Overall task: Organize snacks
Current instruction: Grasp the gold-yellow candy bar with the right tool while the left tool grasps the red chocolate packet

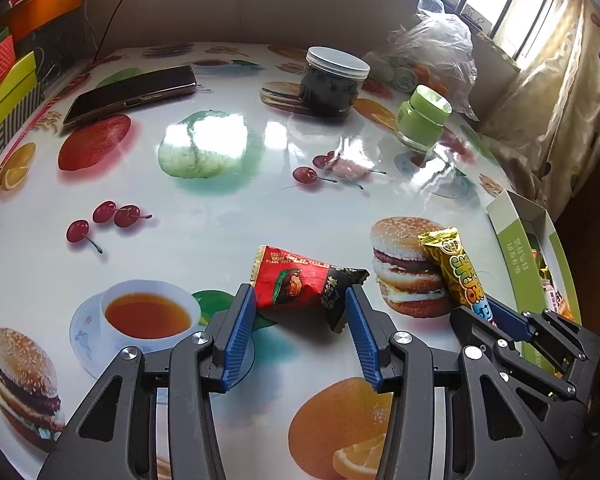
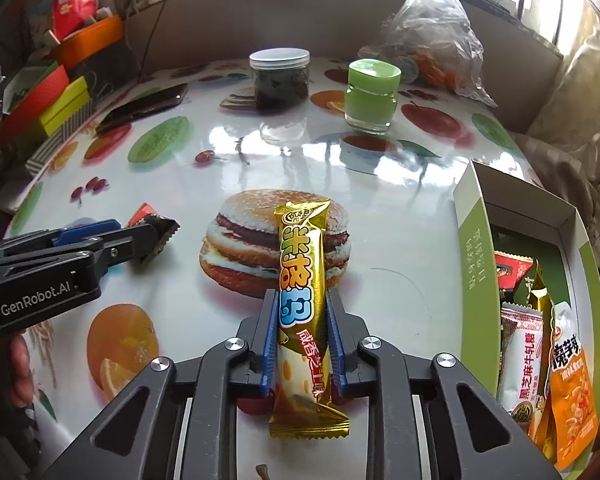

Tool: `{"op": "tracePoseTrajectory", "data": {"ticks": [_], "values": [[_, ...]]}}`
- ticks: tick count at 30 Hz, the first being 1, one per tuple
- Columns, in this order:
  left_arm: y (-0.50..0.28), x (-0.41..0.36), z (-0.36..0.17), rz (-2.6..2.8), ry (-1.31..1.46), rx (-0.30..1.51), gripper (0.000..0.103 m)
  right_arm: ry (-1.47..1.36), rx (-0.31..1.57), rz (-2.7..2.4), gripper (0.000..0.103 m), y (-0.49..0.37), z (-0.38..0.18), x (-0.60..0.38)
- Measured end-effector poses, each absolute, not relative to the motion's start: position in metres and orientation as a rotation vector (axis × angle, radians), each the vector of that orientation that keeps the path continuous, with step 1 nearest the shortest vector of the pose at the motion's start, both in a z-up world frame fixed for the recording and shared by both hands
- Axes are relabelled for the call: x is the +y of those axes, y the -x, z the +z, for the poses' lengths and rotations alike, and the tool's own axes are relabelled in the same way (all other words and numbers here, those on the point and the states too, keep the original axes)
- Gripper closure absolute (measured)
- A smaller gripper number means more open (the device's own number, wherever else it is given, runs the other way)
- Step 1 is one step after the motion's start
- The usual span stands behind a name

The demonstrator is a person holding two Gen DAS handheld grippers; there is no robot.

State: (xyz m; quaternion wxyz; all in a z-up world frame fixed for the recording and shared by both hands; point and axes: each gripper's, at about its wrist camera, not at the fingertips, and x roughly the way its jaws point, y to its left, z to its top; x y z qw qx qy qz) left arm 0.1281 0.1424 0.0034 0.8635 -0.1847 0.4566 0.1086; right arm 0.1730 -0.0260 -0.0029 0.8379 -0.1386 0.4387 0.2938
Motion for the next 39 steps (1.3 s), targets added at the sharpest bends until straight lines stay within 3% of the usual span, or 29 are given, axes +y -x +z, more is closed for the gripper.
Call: {"op": "tracePoseTrajectory", "data": {"ticks": [7, 16, 17, 20, 21, 39], "values": [[-0.122, 0.144, 0.003, 0.227, 0.393, 0.956, 0.080, 0.269, 0.922, 0.630, 0.082, -0.167, -0.002, -0.026], [-0.113, 0.143, 0.005, 0.173, 0.368, 0.967, 0.081, 0.251, 0.920, 0.640, 0.082, -0.162, -0.001, -0.027], [-0.113, 0.144, 0.006, 0.175, 0.350, 0.964, 0.079, 0.250, 0.921, 0.637, 0.082, -0.162, -0.002, -0.028], [-0.113, 0.147, 0.009, 0.174, 0.290, 0.952, 0.052, 0.247, 0.925, 0.636, 0.082, -0.161, -0.002, -0.028], [-0.113, 0.148, 0.010, 0.167, 0.273, 0.945, 0.050, 0.248, 0.926, 0.636, 0.082, -0.161, -0.002, -0.028], [-0.152, 0.138, -0.001, 0.051, -0.015, 0.982, 0.050, 0.240, 0.931, 0.630, 0.082, -0.162, -0.003, -0.029]]}}
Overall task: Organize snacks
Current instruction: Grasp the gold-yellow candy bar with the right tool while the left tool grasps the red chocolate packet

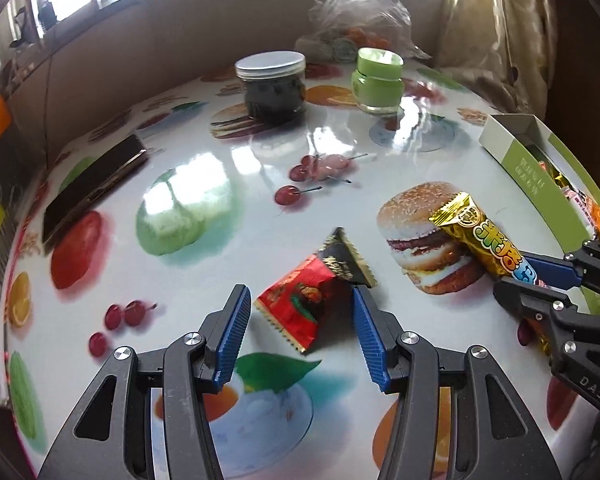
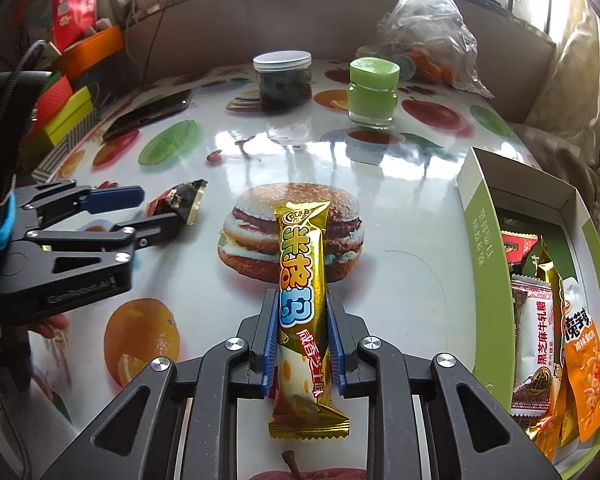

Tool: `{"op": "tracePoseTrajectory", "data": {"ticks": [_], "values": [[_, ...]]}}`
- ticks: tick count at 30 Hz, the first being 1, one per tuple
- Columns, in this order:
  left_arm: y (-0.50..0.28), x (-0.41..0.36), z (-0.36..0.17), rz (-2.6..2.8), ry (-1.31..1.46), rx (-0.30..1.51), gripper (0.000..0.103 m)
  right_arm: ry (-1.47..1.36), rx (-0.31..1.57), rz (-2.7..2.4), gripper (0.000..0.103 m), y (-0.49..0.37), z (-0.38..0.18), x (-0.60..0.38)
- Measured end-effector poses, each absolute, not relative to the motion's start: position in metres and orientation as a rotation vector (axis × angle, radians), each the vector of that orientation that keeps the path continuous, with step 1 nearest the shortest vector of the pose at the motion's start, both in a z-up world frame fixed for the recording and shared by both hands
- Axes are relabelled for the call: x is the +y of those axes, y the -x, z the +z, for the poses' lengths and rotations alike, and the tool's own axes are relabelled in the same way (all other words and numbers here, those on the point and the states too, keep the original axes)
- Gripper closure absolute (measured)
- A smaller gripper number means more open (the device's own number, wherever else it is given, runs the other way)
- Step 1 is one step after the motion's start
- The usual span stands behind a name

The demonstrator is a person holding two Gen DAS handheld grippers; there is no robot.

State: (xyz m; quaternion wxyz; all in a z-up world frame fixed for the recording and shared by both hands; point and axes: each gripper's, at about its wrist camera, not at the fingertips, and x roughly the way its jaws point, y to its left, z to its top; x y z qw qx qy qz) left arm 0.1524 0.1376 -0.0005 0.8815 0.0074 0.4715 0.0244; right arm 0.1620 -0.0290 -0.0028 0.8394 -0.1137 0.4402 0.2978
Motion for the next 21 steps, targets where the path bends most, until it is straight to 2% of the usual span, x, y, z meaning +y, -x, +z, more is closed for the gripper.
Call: {"op": "tracePoseTrajectory", "data": {"ticks": [16, 18, 21], "values": [[-0.171, 0.144, -0.003, 0.055, 0.049, 0.966, 0.051, 0.232, 0.933, 0.630, 0.082, -0.163, -0.003, -0.029], [-0.170, 0.145, -0.002, 0.062, 0.053, 0.961, 0.066, 0.232, 0.933, 0.630, 0.082, -0.163, -0.003, -0.029], [-0.170, 0.145, -0.002, 0.069, 0.061, 0.965, 0.069, 0.232, 0.934, 0.630, 0.082, -0.163, -0.003, -0.029]]}}
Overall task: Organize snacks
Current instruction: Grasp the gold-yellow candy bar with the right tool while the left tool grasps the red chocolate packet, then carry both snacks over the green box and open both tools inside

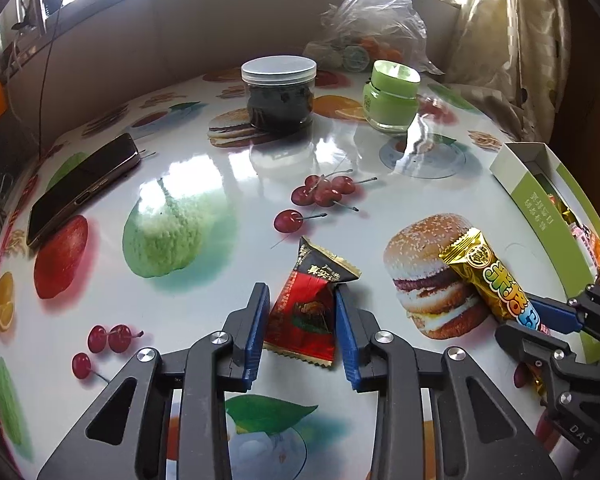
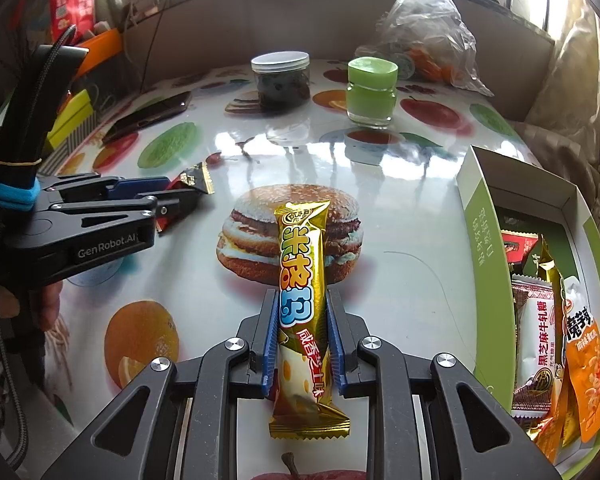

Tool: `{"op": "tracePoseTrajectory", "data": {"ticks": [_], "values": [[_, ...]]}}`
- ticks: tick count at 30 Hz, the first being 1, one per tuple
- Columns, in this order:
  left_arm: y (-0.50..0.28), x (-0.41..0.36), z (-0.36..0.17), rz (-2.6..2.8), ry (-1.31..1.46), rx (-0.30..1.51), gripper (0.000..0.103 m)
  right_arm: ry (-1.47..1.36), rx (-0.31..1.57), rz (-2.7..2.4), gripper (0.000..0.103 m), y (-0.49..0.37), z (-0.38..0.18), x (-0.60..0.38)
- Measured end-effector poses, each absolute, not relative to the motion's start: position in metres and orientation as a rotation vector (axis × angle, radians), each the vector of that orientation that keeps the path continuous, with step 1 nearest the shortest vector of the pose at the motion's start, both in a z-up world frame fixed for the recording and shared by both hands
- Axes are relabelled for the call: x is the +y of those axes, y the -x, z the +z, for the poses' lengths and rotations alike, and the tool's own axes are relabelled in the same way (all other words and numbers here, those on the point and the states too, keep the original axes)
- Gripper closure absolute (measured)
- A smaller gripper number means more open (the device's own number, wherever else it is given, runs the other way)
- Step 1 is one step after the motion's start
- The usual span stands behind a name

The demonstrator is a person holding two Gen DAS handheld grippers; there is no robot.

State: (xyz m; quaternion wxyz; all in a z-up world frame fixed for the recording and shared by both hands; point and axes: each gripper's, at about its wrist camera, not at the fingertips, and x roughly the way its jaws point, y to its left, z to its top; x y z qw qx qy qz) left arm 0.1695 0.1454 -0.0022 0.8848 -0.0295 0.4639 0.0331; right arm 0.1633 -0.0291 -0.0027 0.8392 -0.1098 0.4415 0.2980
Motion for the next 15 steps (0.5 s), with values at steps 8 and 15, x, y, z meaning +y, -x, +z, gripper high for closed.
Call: {"op": "tracePoseTrajectory", "data": {"ticks": [8, 15], "values": [[-0.166, 0.146, -0.001, 0.086, 0.098, 0.967, 0.076, 0.231, 0.928, 0.628, 0.082, -0.163, -0.002, -0.030], [-0.155, 0.141, 0.005, 0.095, 0.103, 0.963, 0.077, 0.228, 0.903, 0.634, 0.082, -0.157, 0.005, -0.032]]}}
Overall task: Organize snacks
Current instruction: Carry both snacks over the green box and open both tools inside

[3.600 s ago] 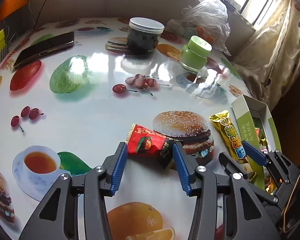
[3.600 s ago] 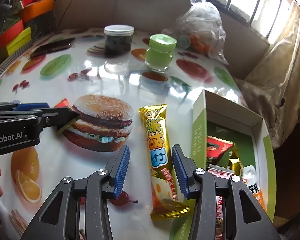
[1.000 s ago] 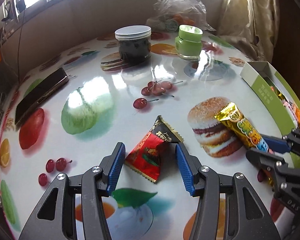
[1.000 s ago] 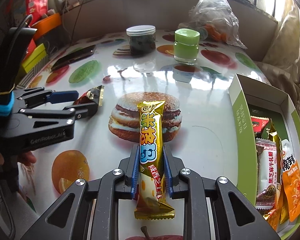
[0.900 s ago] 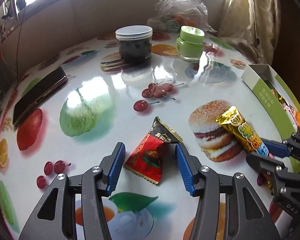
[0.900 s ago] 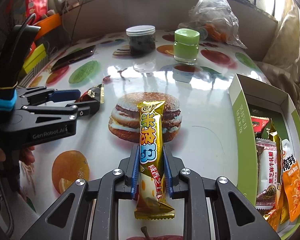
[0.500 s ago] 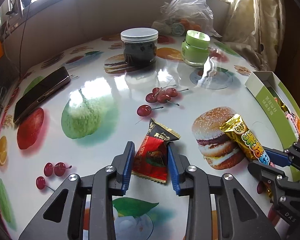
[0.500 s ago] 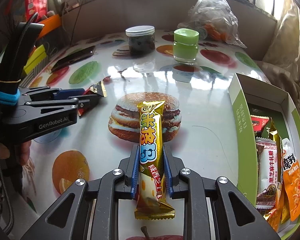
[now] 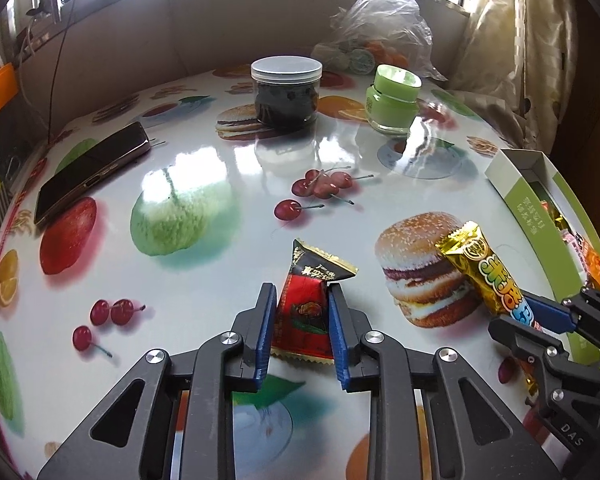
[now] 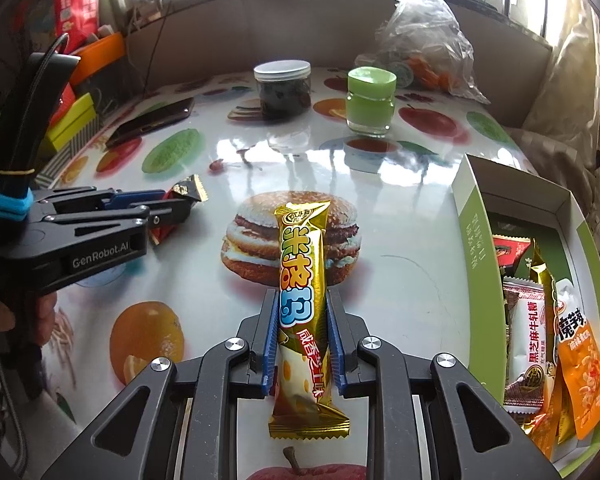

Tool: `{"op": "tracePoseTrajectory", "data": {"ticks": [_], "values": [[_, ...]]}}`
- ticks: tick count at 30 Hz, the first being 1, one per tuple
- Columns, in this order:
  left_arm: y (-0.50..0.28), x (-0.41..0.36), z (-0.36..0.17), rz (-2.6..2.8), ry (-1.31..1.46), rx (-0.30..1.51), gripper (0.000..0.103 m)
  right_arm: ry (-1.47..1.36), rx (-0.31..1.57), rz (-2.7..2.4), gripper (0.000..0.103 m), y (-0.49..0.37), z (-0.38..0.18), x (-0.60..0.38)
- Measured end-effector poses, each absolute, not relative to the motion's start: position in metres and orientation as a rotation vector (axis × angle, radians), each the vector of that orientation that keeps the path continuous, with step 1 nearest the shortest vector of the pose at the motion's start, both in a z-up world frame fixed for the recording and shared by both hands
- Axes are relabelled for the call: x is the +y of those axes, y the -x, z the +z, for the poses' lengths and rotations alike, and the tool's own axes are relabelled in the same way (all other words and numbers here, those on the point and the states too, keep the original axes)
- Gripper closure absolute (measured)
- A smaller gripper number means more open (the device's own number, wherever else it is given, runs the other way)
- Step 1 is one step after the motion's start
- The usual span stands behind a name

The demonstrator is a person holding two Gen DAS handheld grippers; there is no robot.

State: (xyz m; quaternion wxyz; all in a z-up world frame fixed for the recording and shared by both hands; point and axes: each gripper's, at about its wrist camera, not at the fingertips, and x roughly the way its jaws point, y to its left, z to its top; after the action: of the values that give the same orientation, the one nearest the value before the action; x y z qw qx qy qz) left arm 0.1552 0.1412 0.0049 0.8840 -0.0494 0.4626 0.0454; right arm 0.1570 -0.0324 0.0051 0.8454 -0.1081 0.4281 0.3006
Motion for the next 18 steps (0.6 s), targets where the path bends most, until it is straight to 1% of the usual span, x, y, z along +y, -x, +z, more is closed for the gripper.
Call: {"op": "tracePoseTrajectory", "data": {"ticks": [18], "values": [[-0.120, 0.118, 0.040, 0.082, 0.136, 0.898, 0.077, 0.186, 0.847, 0.637, 0.082, -0.136, 0.030, -0.047]]}}
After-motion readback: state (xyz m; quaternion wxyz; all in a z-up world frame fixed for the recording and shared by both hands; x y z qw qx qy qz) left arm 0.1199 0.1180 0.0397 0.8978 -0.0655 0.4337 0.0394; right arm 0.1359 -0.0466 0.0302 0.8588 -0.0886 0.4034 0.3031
